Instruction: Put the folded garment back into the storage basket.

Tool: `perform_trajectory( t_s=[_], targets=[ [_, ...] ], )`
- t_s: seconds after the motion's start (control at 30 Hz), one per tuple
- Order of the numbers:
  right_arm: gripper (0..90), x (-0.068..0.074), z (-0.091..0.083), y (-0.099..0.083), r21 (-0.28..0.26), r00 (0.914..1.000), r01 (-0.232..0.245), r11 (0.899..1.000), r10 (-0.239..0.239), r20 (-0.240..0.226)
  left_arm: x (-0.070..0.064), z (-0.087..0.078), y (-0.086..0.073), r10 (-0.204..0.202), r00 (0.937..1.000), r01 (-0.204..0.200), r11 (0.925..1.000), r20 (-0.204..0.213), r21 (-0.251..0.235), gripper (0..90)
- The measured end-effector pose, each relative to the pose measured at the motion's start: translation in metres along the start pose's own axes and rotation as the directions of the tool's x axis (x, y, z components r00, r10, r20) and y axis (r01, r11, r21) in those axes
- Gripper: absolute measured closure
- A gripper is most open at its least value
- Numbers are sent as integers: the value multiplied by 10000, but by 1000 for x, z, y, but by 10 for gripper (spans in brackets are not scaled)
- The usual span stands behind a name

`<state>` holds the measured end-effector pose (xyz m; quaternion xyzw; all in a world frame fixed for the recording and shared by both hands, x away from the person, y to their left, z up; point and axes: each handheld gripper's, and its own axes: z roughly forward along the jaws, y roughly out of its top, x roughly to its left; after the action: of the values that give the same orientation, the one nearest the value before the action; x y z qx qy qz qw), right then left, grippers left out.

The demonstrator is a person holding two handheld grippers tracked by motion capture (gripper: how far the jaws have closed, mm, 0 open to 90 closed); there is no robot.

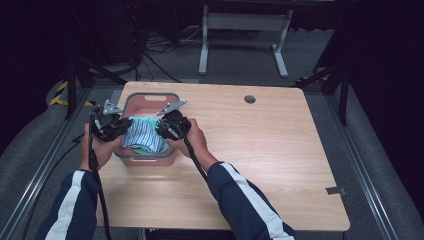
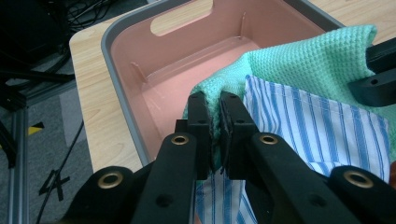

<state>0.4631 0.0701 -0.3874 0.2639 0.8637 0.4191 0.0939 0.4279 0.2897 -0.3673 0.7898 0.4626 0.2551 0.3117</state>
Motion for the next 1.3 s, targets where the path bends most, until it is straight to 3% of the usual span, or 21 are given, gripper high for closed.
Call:
perform_trajectory(
  t_s=[0.33,0.47,0.6,1.03,1.3],
  targets=[
    [749,-5,2,-3,205,9995,-173,9996,167,277,-2,2,0,108,9997,-104,9998,-230,173,774],
    [701,-5,4,-7,250,9993,-290,9993,285,224,-2,-1,-2,71,9997,-72,10000,-216,-35,720],
    [676,-5,4,-9,257,9995,-177,9995,170,276,-4,-4,-2,23,9998,-25,9999,-204,-112,692],
    [602,0,-6,-8,227,9975,472,9986,-483,522,-19,-12,-5,423,9991,-422,9975,14,-565,625],
    [553,-3,-21,-9,329,9944,882,9956,-899,556,-37,-23,-2,661,9977,-641,9922,151,-1068,565]
  ],
)
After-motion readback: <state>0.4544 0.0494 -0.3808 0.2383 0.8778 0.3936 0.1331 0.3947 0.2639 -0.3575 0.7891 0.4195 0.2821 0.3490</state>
